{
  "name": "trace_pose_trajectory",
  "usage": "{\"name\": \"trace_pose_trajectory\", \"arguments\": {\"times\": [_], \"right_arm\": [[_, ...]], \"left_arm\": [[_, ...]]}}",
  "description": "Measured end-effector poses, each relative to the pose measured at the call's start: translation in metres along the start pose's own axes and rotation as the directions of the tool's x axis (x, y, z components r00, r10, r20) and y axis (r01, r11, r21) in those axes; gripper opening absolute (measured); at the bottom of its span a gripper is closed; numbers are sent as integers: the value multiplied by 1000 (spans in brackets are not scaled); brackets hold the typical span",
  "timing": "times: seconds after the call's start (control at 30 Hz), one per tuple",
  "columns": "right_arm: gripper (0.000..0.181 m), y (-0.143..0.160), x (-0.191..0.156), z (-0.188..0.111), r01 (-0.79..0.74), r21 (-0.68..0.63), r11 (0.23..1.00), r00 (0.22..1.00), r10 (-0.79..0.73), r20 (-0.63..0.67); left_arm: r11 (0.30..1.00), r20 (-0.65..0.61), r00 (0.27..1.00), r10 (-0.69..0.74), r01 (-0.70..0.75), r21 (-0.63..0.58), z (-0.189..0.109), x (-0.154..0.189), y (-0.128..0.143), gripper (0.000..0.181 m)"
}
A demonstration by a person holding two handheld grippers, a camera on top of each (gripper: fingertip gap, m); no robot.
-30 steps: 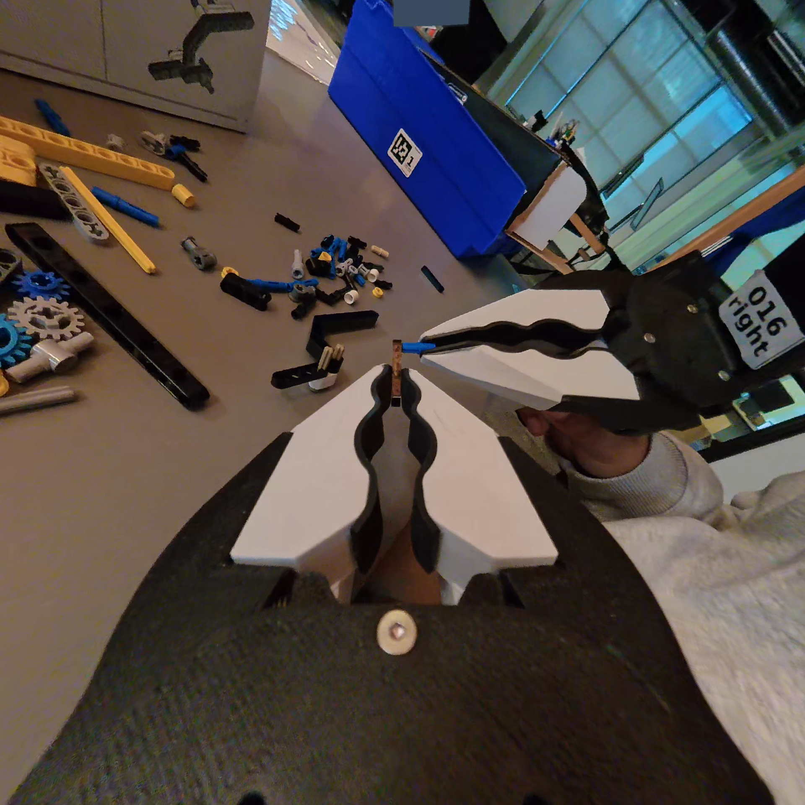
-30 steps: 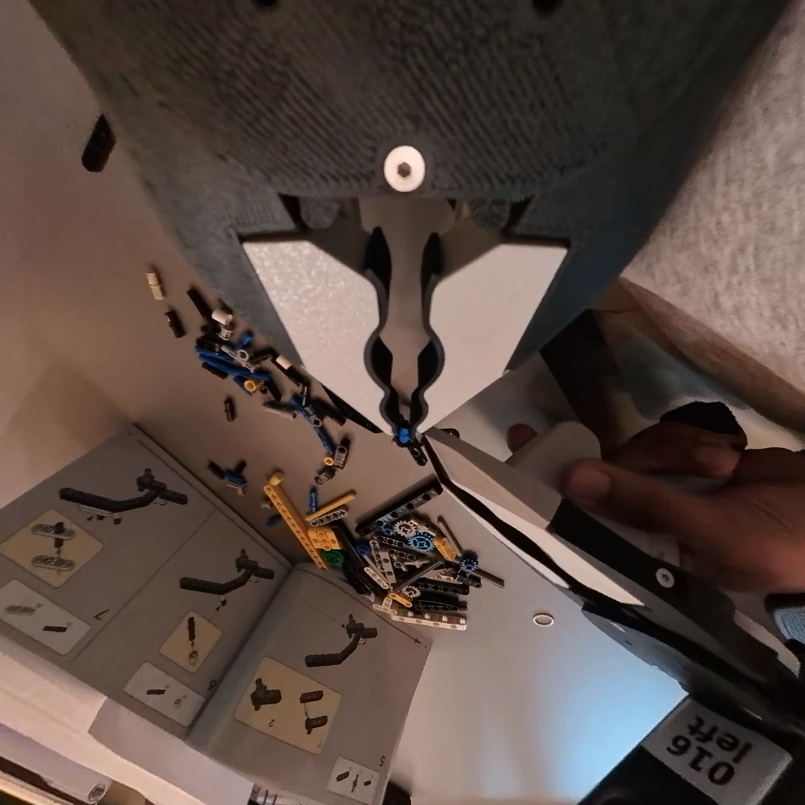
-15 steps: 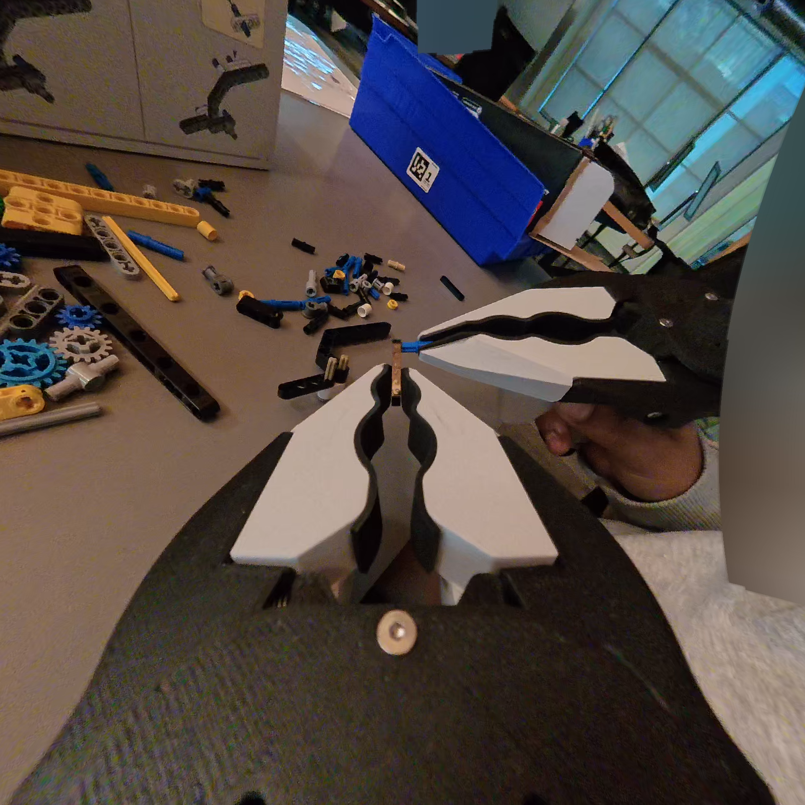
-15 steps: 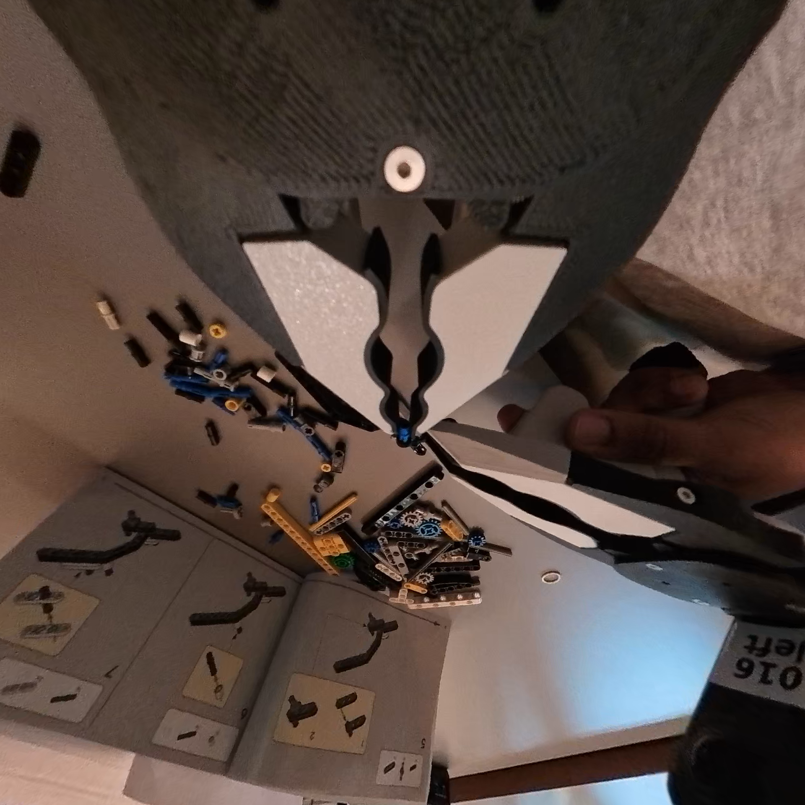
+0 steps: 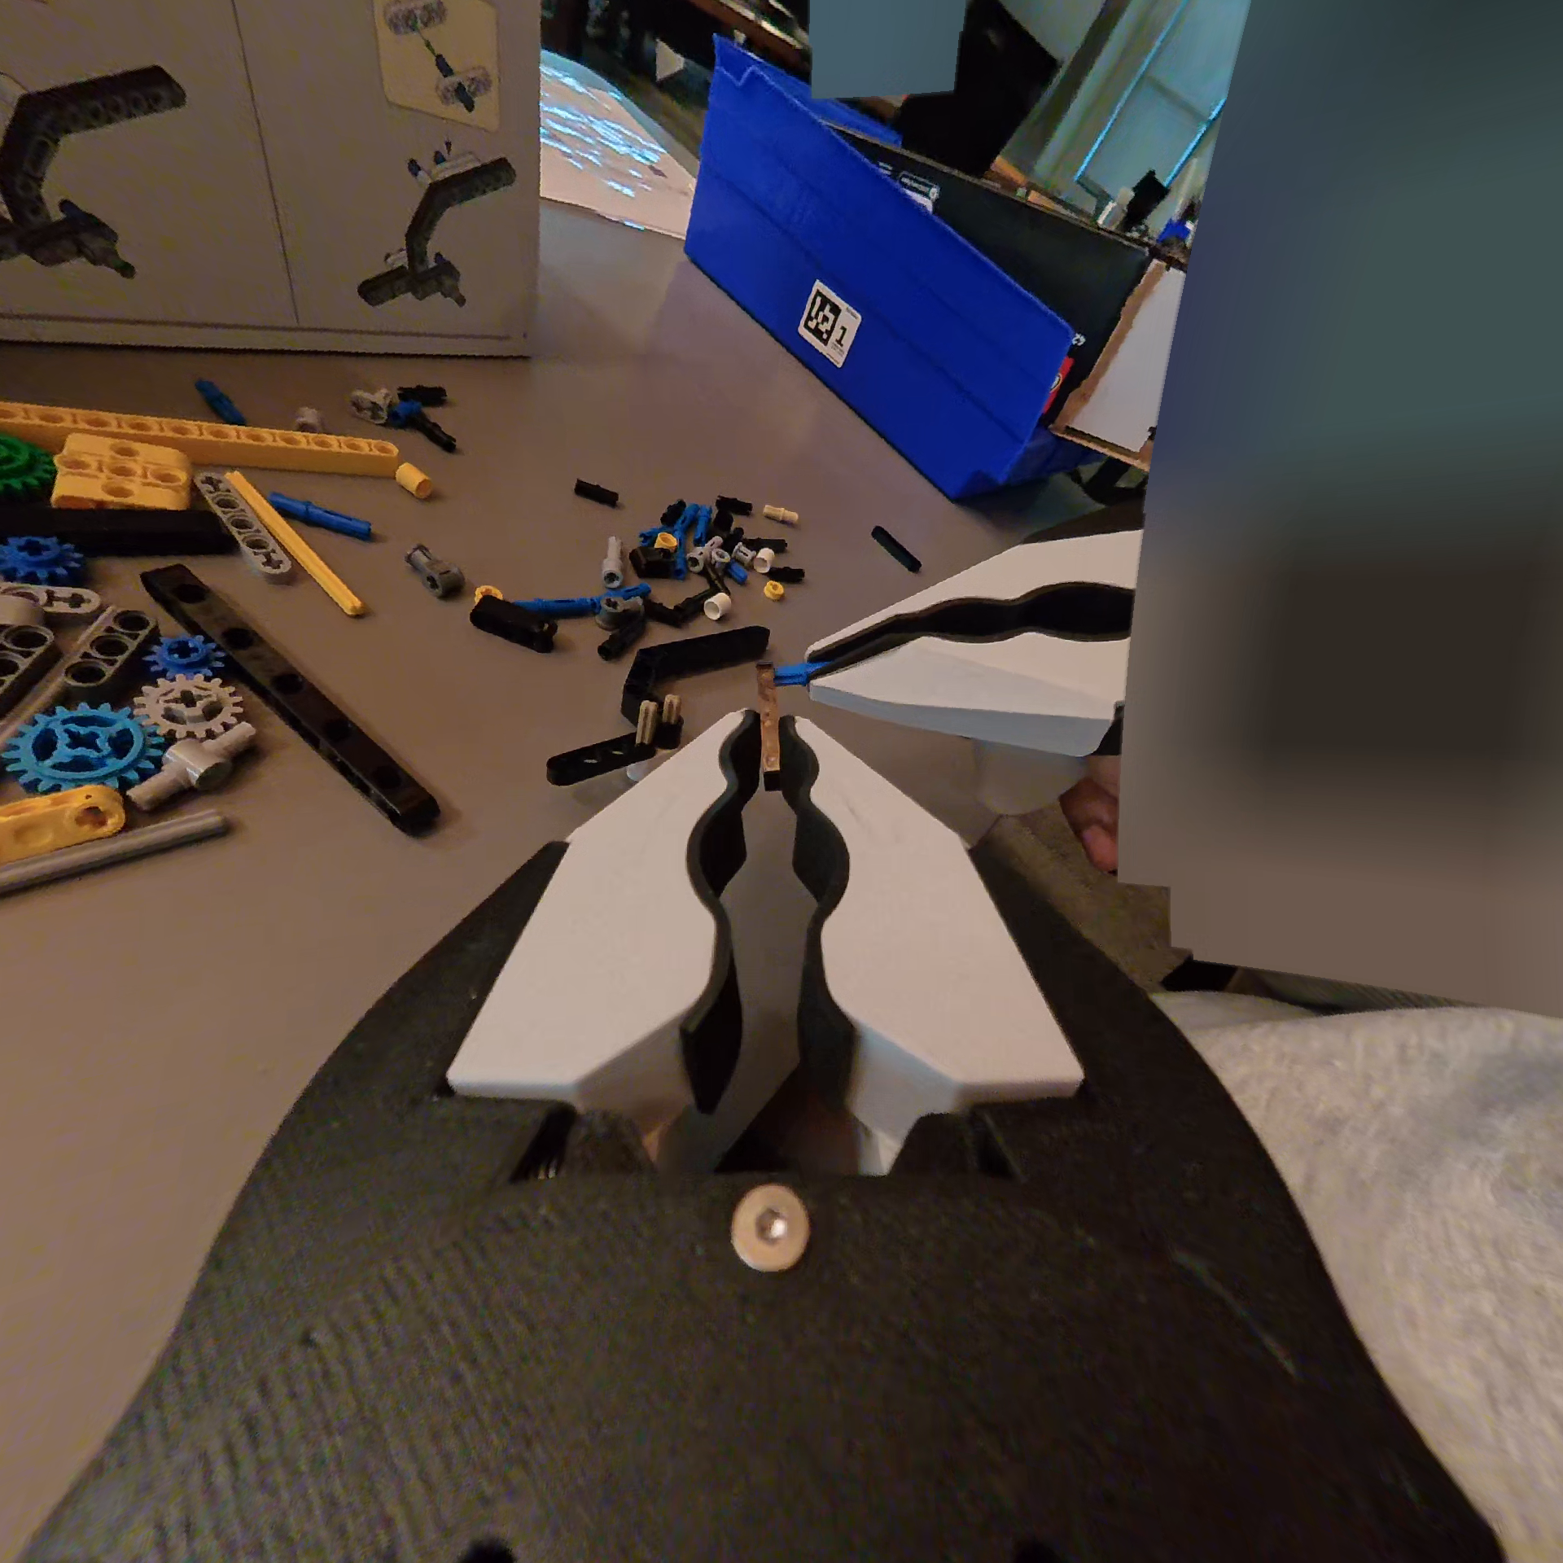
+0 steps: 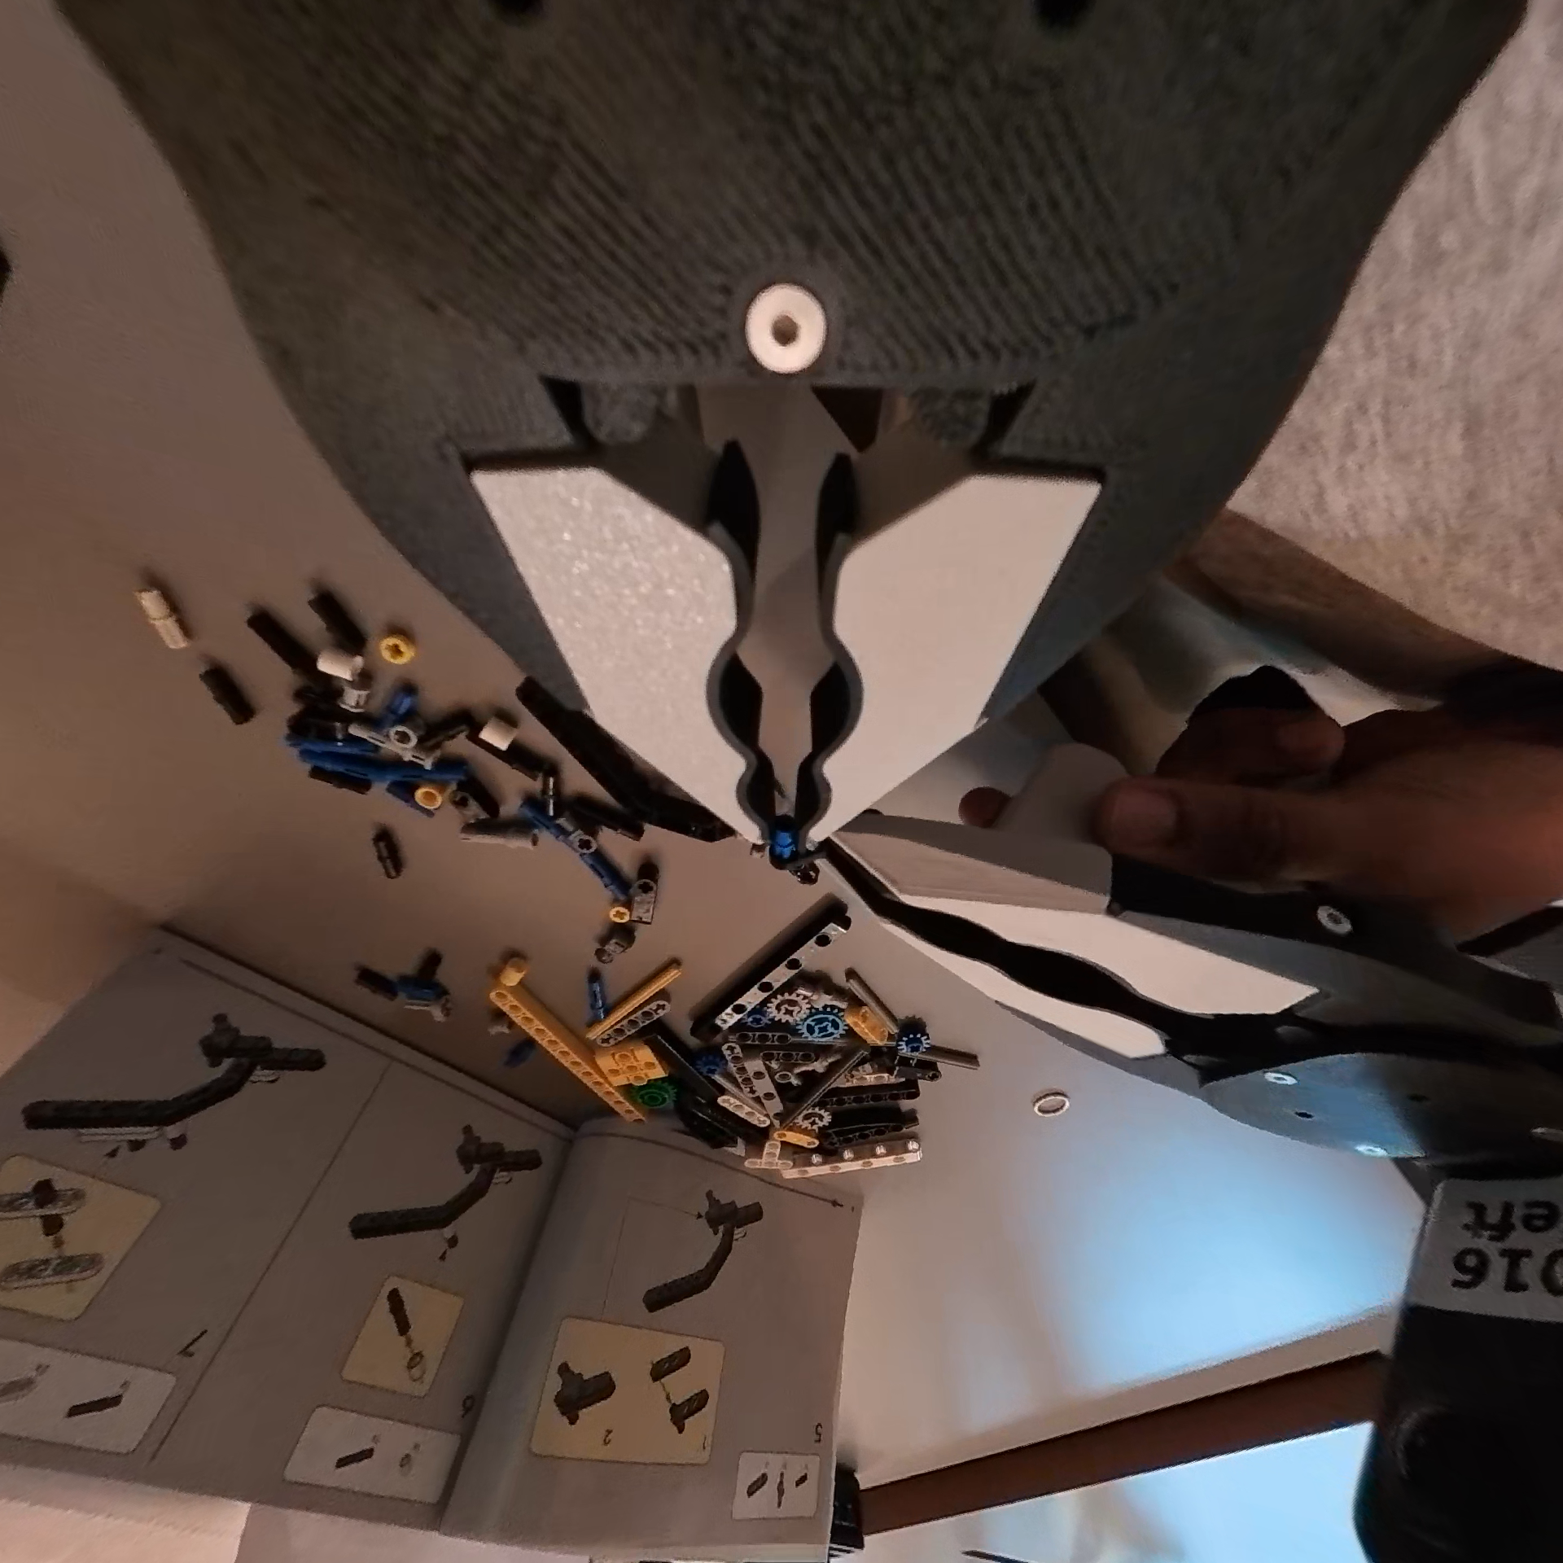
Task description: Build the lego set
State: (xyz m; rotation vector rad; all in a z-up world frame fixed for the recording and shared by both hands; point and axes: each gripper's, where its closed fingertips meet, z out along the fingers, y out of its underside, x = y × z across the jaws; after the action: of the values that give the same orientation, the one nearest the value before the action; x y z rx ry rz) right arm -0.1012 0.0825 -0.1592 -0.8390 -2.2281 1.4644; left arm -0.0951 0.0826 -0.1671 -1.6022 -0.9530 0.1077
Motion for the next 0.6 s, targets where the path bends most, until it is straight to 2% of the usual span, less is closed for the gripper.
{"name": "trace_pose_trajectory", "arguments": {"times": [0.03,0.33,0.6], "right_arm": [[3,0,0,0,-3,1,1000,1000,3,3],[2,0,1,-3,-40,17,999,998,39,51],[2,0,0,-3,8,22,1000,1000,-9,27]], "left_arm": [[1000,4,1000,17,-17,1,0,0,0,2],[998,-17,998,60,-60,5,0,2,0,3],[1000,-23,1000,2,-2,19,0,4,-1,3]]}}
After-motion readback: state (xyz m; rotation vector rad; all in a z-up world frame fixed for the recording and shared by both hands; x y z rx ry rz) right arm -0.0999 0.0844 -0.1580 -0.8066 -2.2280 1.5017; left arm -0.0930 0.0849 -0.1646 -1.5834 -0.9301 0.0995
